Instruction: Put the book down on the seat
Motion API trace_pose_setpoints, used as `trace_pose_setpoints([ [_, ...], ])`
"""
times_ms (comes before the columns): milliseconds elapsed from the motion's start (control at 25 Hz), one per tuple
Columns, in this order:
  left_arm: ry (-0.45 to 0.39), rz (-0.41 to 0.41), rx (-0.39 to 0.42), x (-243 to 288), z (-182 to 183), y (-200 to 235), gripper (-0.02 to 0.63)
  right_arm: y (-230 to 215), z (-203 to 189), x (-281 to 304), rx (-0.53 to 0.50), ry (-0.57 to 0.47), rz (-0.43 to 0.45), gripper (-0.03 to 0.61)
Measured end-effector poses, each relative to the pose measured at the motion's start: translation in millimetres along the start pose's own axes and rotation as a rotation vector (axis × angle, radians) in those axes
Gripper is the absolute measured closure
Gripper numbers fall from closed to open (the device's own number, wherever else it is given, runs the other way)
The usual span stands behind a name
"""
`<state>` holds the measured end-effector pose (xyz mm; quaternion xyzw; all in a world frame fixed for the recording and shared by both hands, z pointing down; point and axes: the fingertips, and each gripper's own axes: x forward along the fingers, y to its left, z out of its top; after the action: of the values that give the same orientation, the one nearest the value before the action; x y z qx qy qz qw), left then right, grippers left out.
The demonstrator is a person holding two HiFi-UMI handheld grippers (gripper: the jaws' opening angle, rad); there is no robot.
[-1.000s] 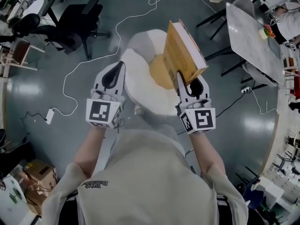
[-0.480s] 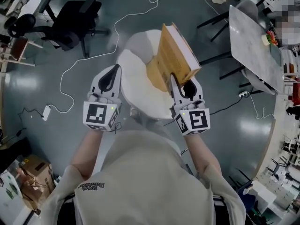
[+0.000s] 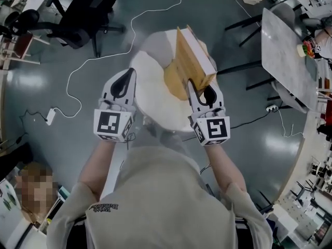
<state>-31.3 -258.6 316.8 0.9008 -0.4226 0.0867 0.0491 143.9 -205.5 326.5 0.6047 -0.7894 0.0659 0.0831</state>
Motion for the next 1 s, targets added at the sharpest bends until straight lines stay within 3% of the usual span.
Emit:
trace_pose_setpoints([
  [160, 0.010, 0.047, -0.013, 18, -21, 20, 0.604, 1, -31, 48, -0.015, 0.040, 0.044, 0.434],
  [360, 0.050, 0.107, -0.034, 37, -73, 42, 0.604, 16, -97, 111, -0.042, 0.123, 0.115, 0.434],
  [520, 0.083, 0.138, -0.051, 53, -129, 63, 0.604, 38, -159, 160, -0.112, 0.164, 0.156, 0.434],
  [840, 0.169, 0.168, -0.111, 80, -260, 94, 0.604, 68, -302, 240, -0.284, 0.246, 0.157, 0.434],
  [1000, 0.197, 0.152, -0.082, 97, -316, 95, 0.604, 81, -374, 266, -0.374, 0.289, 0.162, 0.434],
])
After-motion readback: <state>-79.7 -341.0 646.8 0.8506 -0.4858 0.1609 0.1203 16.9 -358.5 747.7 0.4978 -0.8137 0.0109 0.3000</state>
